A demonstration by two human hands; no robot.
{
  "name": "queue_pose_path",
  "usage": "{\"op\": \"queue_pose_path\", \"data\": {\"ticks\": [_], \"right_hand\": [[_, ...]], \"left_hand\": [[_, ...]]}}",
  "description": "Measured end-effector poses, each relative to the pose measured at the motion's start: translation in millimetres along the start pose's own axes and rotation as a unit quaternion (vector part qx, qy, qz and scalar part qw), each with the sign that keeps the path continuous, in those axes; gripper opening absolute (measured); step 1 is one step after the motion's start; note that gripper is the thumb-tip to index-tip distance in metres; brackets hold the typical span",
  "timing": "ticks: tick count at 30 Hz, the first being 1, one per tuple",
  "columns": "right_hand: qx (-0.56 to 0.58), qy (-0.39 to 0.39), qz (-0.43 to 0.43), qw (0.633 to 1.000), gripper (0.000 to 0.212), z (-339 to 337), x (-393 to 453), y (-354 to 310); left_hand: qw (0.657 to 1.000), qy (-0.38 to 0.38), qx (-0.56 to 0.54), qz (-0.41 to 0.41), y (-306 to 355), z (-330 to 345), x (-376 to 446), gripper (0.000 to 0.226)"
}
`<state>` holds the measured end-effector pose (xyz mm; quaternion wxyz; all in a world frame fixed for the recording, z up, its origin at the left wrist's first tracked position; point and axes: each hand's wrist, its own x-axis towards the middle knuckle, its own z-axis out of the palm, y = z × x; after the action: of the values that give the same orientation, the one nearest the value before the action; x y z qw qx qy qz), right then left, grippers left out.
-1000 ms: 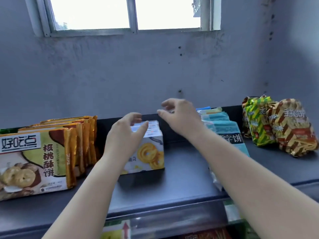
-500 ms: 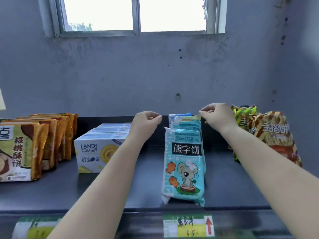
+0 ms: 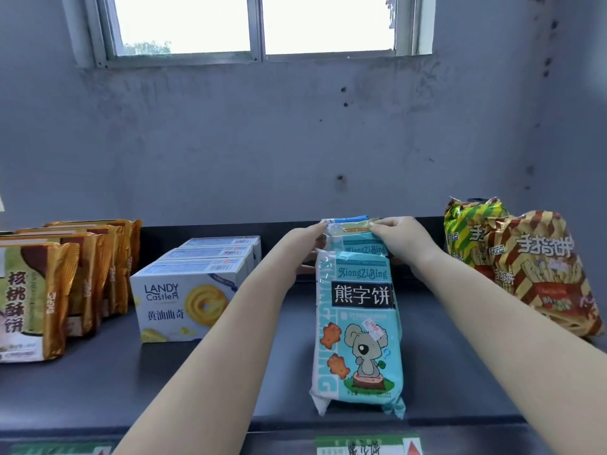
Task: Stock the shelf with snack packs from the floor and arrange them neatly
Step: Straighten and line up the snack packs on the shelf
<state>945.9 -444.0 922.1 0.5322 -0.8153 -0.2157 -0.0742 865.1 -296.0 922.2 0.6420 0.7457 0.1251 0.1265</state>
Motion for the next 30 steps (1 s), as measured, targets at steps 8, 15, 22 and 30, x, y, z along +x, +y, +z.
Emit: {"op": "queue_pose_path", "data": {"ticks": [8, 15, 22, 30], "right_hand": [[0.058, -0.026, 0.015, 0.998, 0.024, 2.2, -4.6, 1.7], [0.077, -0.1, 0.033, 0.991, 0.027, -4.1, -14.6, -0.8], [0.106, -0.106, 0.001, 0.989, 0.02, -2.6, -21.5, 1.4], [0.126, -0.07, -0.016, 0.989, 0.022, 3.1, -20.7, 2.3]], "left_hand": [[0.996, 0.031, -0.075, 0.023, -1.8, 5.4, 6.7, 0.028], [0.986, -0.027, -0.161, 0.019, -1.4, 7.5, -5.6, 0.029], [0.983, -0.014, -0.172, 0.067, -8.4, 3.9, -6.5, 0.029], [0.979, 0.031, -0.157, 0.125, -13.2, -1.8, -8.2, 0.022]]}}
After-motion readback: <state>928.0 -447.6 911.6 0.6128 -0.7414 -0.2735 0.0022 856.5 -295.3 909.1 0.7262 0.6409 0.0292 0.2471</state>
